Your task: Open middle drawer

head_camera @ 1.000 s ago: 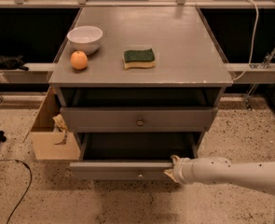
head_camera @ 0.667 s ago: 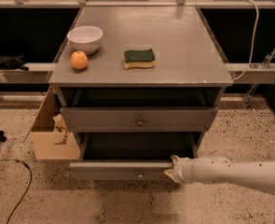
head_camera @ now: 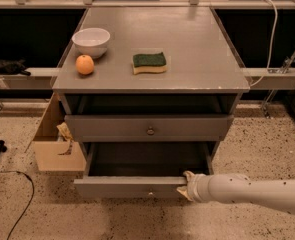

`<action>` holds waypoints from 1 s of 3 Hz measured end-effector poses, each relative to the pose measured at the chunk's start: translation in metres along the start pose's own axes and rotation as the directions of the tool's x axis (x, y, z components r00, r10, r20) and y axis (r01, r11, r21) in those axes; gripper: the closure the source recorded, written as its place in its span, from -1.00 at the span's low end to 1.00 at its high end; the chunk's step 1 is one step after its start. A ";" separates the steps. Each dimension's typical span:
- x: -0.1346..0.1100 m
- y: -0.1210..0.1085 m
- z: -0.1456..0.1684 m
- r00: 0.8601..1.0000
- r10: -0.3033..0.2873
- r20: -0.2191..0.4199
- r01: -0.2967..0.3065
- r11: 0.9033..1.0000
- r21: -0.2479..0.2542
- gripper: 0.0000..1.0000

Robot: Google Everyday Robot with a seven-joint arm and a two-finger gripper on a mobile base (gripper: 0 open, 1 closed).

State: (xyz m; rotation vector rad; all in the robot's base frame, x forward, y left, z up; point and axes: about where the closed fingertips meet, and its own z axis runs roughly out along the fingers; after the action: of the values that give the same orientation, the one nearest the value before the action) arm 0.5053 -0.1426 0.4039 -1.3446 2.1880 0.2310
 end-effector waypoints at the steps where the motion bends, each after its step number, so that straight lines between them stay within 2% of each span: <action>1: 0.000 0.000 0.000 1.000 0.000 0.000 0.000 1.000 0.000 0.67; 2: 0.000 0.000 0.000 1.000 0.000 0.000 0.000 1.000 0.000 0.23; 3: 0.000 0.000 0.000 1.000 0.000 0.000 0.000 1.000 0.000 -0.39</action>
Offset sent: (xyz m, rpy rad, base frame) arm 0.0000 0.0000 0.0001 0.0000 0.0000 0.0000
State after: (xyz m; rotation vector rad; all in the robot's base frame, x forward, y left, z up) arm 0.5053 -0.1426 0.4039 -1.3447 2.1880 0.2312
